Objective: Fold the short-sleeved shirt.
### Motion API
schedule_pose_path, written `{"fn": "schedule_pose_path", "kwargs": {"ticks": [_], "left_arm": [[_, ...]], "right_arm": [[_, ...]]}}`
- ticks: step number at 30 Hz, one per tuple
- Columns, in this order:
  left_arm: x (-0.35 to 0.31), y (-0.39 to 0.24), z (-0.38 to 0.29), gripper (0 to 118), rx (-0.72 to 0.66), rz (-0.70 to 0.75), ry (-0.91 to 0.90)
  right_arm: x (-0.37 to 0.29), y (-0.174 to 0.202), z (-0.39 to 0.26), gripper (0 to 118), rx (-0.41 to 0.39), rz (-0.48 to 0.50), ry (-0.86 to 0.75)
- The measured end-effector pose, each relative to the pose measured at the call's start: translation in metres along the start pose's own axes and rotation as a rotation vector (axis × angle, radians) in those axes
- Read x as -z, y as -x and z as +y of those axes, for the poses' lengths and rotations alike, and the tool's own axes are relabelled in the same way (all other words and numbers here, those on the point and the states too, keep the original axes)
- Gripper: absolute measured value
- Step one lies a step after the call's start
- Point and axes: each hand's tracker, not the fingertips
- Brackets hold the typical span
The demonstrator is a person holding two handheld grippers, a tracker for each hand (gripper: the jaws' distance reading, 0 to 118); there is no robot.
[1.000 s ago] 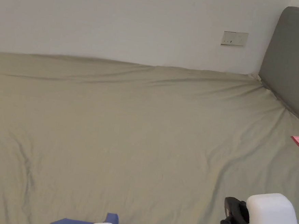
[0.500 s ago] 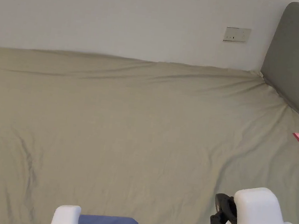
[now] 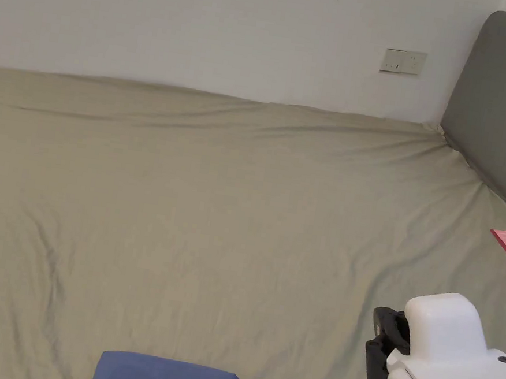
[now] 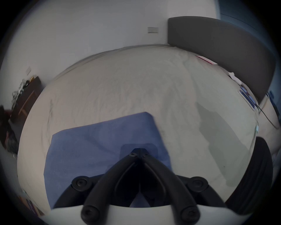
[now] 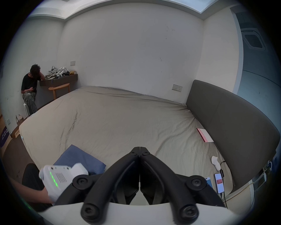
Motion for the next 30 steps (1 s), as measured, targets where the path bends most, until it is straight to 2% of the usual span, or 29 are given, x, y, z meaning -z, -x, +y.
{"fn": "schedule_pose_path", "kwargs": {"ticks": [3, 4, 6, 9, 13, 16, 20, 23, 24, 26, 27, 28, 30], "left_arm": [[-0.01, -0.01, -0.012, 0, 0.003, -0.191, 0.05], [-0.017, -0.009, -0.016, 0, -0.026, -0.309, 0.072], [-0.032, -0.003, -0.021, 0, -0.089, -0.402, 0.082], [-0.059, 0.031, -0.028, 0, -0.205, -0.406, 0.007], [-0.091, 0.096, -0.033, 0, -0.35, -0.278, -0.138], [-0.108, 0.141, -0.039, 0, -0.397, -0.14, -0.221], [-0.114, 0.186, -0.048, 0, -0.473, -0.112, -0.228], [-0.106, 0.211, -0.058, 1, -0.535, -0.115, -0.178], [-0.102, 0.219, -0.06, 9, -0.565, -0.144, -0.159], [-0.092, 0.236, -0.065, 42, -0.651, -0.212, -0.116], [-0.086, 0.244, -0.067, 63, -0.679, -0.234, -0.087], [-0.08, 0.251, -0.068, 63, -0.706, -0.261, -0.065], [-0.075, 0.258, -0.06, 82, -0.714, -0.337, -0.026]], "right_arm": [[0.006, 0.005, 0.002, 2, -0.006, 0.011, 0.002], [0.009, 0.008, 0.002, 2, -0.01, 0.019, 0.001], [0.016, 0.013, 0.0, 2, -0.018, 0.035, 0.002], [0.035, 0.026, -0.003, 2, -0.03, 0.093, 0.026], [0.07, 0.055, -0.02, 2, -0.054, 0.236, 0.084], [0.106, 0.085, -0.045, 2, -0.062, 0.347, 0.197], [0.155, 0.126, -0.093, 2, -0.115, 0.43, 0.381], [0.18, 0.155, -0.133, 1, -0.201, 0.463, 0.564], [0.187, 0.162, -0.145, 1, -0.225, 0.471, 0.609], [0.176, 0.161, -0.146, 1, -0.251, 0.443, 0.44], [0.174, 0.16, -0.144, 1, -0.252, 0.449, 0.493], [0.175, 0.16, -0.143, 1, -0.249, 0.449, 0.496], [0.177, 0.159, -0.147, 1, -0.249, 0.454, 0.495]]}}
